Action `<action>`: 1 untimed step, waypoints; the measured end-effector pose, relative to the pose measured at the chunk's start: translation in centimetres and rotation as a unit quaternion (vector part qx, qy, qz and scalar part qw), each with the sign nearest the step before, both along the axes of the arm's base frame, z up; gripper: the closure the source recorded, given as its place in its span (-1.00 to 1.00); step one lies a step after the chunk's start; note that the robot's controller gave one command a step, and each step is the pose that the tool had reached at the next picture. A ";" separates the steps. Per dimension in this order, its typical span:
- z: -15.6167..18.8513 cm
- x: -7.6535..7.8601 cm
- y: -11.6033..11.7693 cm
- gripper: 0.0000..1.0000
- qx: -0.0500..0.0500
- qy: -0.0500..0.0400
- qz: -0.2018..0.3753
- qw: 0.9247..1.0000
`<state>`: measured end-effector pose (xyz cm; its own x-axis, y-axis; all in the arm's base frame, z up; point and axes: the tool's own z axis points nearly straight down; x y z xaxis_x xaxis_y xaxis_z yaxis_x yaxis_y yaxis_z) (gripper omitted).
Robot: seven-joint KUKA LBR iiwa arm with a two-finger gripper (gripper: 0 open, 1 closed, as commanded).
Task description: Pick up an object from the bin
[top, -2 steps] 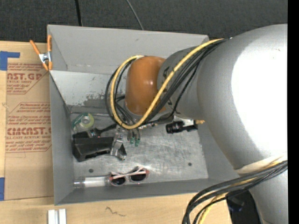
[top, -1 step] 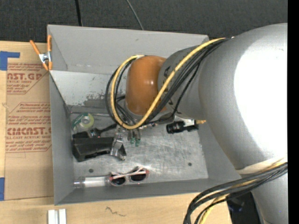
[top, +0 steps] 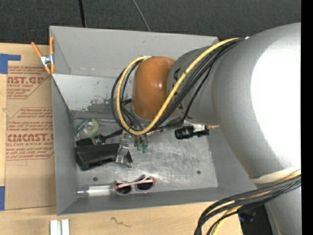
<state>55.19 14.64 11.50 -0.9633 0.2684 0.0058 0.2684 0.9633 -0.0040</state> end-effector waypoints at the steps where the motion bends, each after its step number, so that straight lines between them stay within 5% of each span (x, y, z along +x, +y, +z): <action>1: 5.8 -0.6 1.9 -1.00 0.002 -0.006 0.040 0.999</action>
Offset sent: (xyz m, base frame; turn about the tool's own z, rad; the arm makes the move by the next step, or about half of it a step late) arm 0.0000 0.0000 0.0000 0.0000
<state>54.58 16.55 17.34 -0.9817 0.1902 -0.0054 0.1901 0.9818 0.0026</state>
